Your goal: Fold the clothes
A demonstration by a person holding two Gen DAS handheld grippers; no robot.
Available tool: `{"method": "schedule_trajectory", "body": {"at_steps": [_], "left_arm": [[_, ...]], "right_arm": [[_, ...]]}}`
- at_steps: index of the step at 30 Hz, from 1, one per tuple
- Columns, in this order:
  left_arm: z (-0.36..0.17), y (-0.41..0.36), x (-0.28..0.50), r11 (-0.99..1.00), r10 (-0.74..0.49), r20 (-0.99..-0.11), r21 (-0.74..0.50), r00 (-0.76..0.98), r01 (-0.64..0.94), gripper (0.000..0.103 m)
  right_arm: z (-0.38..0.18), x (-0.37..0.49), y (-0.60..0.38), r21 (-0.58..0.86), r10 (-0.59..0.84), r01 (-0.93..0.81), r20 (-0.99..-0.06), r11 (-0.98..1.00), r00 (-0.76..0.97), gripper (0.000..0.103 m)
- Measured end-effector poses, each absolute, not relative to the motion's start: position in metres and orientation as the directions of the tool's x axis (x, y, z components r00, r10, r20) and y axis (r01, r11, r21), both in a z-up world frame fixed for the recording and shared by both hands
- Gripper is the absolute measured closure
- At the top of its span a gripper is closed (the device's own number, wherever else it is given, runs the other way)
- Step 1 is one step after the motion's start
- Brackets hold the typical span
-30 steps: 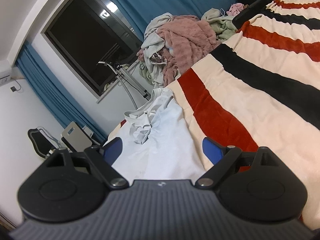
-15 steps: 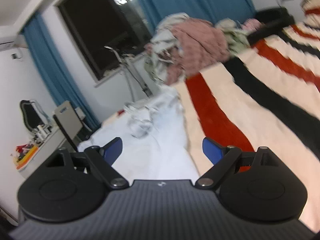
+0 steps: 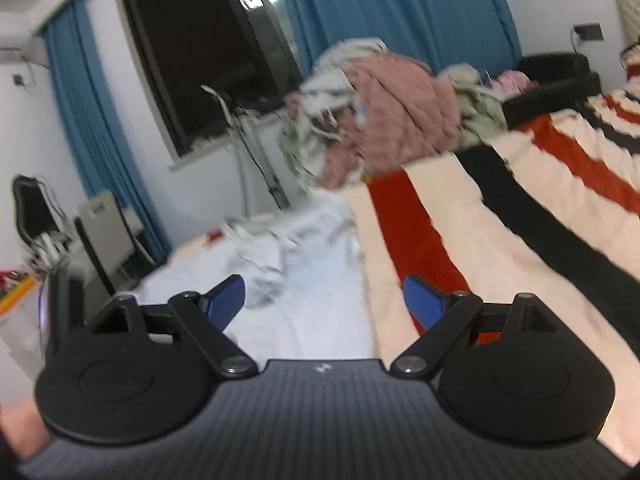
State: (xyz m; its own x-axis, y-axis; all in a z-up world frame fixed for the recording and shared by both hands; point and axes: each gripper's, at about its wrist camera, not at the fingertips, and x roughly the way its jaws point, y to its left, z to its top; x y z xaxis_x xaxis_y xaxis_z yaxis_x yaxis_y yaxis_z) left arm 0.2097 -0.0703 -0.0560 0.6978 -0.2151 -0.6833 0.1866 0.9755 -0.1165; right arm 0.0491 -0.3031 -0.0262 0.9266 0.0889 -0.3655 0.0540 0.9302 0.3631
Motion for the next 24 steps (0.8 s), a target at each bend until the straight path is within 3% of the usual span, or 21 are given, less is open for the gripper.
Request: {"method": "schedule_trajectory", "body": {"at_steps": [5, 10, 13, 14, 16, 18, 24], "left_arm": [[-0.083, -0.086, 0.279, 0.988, -0.140, -0.588, -0.030, 0.796, 0.151, 0.033], [-0.117, -0.093, 0.335, 0.995, -0.093, -0.584, -0.039, 0.806, 0.087, 0.031], [-0.125, -0.096, 0.353, 0.997, -0.074, -0.566, -0.021, 0.821, 0.076, 0.032], [-0.126, -0.096, 0.358, 0.997, -0.077, -0.567, -0.028, 0.820, 0.074, 0.036], [-0.125, -0.097, 0.366, 0.997, -0.075, -0.576, -0.019, 0.814, 0.078, 0.056], [-0.123, -0.099, 0.374, 0.995, -0.085, -0.582, -0.015, 0.809, 0.094, 0.099], [-0.090, -0.096, 0.382, 0.989, -0.143, -0.554, -0.046, 0.820, 0.141, 0.101]], "right_arm": [[-0.050, 0.084, -0.305, 0.324, 0.017, 0.120, -0.391, 0.938, 0.920, 0.015], [-0.074, 0.116, -0.298, 0.268, 0.001, 0.125, -0.425, 0.955, 0.905, 0.015], [-0.086, 0.128, -0.308, 0.328, 0.020, 0.147, -0.455, 0.933, 0.890, 0.015], [-0.087, 0.129, -0.309, 0.332, 0.017, 0.154, -0.459, 0.931, 0.888, 0.015], [-0.090, 0.130, -0.308, 0.334, 0.020, 0.154, -0.465, 0.930, 0.885, 0.015], [-0.091, 0.130, -0.307, 0.334, 0.022, 0.154, -0.469, 0.930, 0.883, 0.015], [-0.089, 0.124, -0.297, 0.302, 0.017, 0.137, -0.456, 0.944, 0.890, 0.015]]}}
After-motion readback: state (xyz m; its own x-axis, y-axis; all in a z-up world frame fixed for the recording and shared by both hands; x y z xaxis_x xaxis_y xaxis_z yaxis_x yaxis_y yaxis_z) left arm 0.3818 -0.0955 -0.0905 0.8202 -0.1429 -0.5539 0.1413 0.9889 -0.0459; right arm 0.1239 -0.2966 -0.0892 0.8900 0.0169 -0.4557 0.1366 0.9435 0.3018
